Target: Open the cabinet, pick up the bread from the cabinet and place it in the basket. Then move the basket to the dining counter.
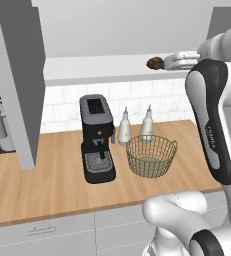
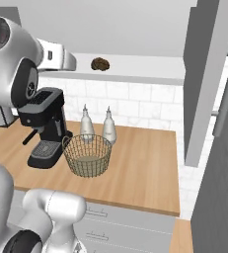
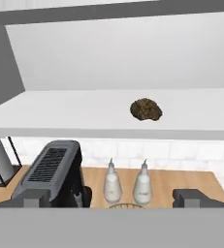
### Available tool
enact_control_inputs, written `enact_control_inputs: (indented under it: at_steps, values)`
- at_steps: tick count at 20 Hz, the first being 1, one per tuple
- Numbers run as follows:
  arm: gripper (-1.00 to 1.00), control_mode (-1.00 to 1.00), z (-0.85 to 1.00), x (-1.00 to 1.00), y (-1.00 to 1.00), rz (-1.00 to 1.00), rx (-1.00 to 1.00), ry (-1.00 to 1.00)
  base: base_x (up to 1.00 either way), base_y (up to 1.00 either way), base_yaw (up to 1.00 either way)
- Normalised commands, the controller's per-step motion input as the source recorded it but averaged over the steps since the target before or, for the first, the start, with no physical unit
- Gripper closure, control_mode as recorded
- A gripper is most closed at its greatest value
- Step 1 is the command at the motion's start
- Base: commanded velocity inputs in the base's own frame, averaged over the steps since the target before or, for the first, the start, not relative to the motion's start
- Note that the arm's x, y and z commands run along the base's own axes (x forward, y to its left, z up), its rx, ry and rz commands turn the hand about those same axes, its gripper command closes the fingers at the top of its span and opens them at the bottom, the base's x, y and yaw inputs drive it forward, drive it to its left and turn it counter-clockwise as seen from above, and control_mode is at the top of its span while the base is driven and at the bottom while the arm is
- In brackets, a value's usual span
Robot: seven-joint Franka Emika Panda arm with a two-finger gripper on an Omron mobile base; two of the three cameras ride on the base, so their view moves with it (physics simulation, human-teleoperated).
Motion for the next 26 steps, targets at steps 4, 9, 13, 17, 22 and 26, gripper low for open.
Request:
enact_control_inputs:
  at_steps: [4,9,13,17,22,26]
  values:
    - [-1.0,-1.0,0.26,0.74,-0.07,-0.02,0.0,-0.02,0.0,0.0,0.0]
    - [-1.0,-1.0,0.07,0.53,-0.24,0.0,0.0,-0.01,0.0,0.0,0.0]
    - [-1.0,-1.0,0.0,0.49,-0.41,0.0,0.0,-0.02,0.0,0.0,0.0]
    - [-1.0,-1.0,0.0,0.54,-0.45,0.0,0.0,0.0,0.0,0.0,0.0]
    - [-1.0,-1.0,0.0,0.49,-0.21,0.0,0.0,0.0,0.0,0.0,0.0]
    - [-1.0,-1.0,0.0,0.63,0.0,0.0,0.0,0.0,0.0,0.0,0.0]
